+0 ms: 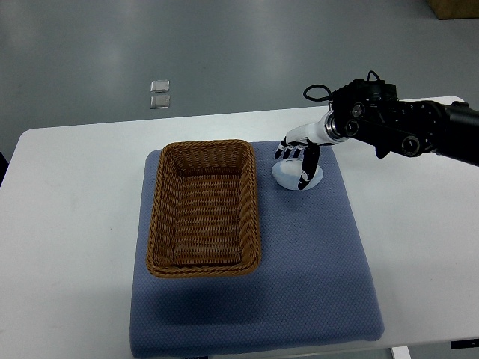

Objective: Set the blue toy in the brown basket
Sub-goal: 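Lower the right hand onto the white egg-shaped toy and close fingers, then lift the grasped toy up off the mat with the right hand, then carry the toy over the wicker basket and lower it inside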

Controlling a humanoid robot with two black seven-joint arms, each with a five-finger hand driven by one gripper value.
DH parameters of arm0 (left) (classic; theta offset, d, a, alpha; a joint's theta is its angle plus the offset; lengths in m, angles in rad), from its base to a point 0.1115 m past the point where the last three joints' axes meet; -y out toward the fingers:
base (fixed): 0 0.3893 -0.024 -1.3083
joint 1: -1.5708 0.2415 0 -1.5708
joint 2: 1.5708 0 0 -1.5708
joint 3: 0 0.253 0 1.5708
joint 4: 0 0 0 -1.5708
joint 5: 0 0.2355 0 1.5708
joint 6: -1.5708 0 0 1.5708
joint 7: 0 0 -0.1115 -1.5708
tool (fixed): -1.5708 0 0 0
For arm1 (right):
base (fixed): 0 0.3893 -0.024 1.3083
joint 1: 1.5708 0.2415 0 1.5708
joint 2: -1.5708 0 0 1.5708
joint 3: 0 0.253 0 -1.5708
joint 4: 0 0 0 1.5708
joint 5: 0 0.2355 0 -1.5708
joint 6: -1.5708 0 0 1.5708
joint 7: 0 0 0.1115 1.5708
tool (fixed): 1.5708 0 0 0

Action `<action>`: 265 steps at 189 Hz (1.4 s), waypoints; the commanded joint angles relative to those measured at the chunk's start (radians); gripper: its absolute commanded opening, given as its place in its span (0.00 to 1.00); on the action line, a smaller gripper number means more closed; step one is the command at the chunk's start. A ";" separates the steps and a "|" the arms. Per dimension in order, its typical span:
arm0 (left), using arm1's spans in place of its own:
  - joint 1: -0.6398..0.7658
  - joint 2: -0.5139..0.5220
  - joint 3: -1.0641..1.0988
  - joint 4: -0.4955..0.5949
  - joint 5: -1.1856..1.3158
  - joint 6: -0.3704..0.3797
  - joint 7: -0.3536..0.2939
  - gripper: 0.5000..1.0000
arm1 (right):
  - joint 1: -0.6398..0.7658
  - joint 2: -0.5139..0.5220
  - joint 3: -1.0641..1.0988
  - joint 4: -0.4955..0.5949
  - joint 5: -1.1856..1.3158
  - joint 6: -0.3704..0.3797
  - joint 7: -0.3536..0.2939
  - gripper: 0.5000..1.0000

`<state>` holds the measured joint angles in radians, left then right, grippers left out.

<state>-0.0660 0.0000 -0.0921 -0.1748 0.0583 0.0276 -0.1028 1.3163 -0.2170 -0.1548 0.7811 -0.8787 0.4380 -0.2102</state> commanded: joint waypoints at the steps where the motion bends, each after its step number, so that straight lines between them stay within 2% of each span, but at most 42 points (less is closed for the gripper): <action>1: 0.000 0.000 0.000 0.000 0.000 0.000 0.000 1.00 | -0.011 0.002 0.001 -0.008 -0.002 -0.007 0.000 0.80; 40: 0.000 0.000 0.000 0.000 0.000 0.000 0.000 1.00 | -0.028 0.010 0.006 -0.011 -0.003 -0.012 0.000 0.77; 49: 0.000 0.000 0.000 0.000 0.000 0.000 0.000 1.00 | -0.029 0.011 0.006 -0.011 -0.003 -0.018 0.000 0.72; 60: 0.000 0.000 0.000 0.001 0.000 0.000 0.000 1.00 | -0.034 0.013 0.005 -0.011 -0.005 -0.021 0.000 0.59; 81: 0.002 0.000 0.000 0.001 0.000 0.000 0.000 1.00 | -0.035 0.018 0.005 -0.014 -0.005 -0.039 0.002 0.45; 114: 0.002 0.000 0.000 0.001 -0.002 0.000 0.000 1.00 | -0.019 0.007 0.001 -0.014 -0.003 -0.041 0.000 0.32; 147: 0.003 0.000 0.000 0.003 -0.002 0.000 0.000 1.00 | 0.057 -0.035 0.005 0.000 0.007 -0.015 -0.002 0.32; 201: 0.003 0.000 0.000 0.003 0.000 0.000 0.000 1.00 | 0.178 -0.067 0.008 0.084 0.017 0.008 -0.002 0.32; 228: 0.003 0.000 0.000 0.001 0.000 0.000 0.000 1.00 | 0.216 -0.028 0.008 0.096 0.020 0.008 0.000 0.32; 265: 0.003 0.000 0.000 0.001 0.000 0.000 0.000 1.00 | 0.230 0.105 0.006 0.086 0.020 -0.001 0.000 0.32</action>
<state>-0.0629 0.0000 -0.0920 -0.1734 0.0585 0.0276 -0.1028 1.5428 -0.1844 -0.1473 0.8758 -0.8584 0.4443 -0.2105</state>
